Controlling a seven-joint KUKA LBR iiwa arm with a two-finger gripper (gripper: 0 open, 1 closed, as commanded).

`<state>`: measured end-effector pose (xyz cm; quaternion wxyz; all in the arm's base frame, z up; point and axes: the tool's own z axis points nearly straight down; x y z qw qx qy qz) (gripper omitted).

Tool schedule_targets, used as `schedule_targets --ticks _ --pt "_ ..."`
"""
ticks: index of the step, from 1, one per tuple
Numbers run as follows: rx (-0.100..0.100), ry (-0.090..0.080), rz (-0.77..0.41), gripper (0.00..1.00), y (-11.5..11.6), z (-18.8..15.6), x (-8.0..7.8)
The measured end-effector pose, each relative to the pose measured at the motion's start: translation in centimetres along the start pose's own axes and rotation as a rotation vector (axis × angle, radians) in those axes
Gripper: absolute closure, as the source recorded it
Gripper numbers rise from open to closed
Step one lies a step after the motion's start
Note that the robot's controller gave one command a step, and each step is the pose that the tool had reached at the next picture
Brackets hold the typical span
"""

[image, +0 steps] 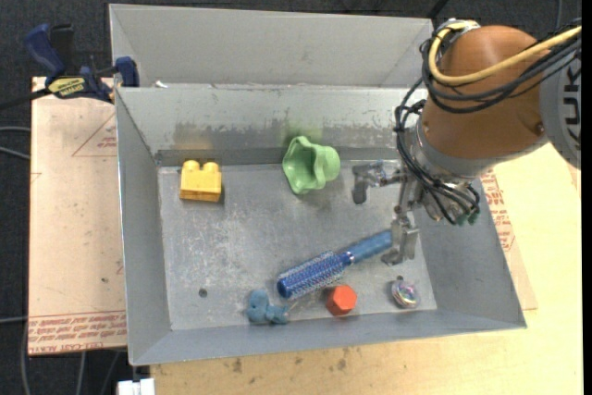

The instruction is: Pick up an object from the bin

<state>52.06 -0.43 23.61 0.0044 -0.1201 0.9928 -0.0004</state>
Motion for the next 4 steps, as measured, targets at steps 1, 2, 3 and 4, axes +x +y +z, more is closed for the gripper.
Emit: schedule_targets --ticks 1,2,3,4 --pt "-0.006 0.012 -0.127 0.0 0.0 17.1 -2.7" --pt "-0.003 0.007 -0.127 1.0 -0.1 16.6 -2.8" --pt "0.0 0.0 -0.097 1.0 0.1 5.3 -3.0" --pt "0.0 -0.001 -0.101 1.0 1.3 -2.0 -3.3"
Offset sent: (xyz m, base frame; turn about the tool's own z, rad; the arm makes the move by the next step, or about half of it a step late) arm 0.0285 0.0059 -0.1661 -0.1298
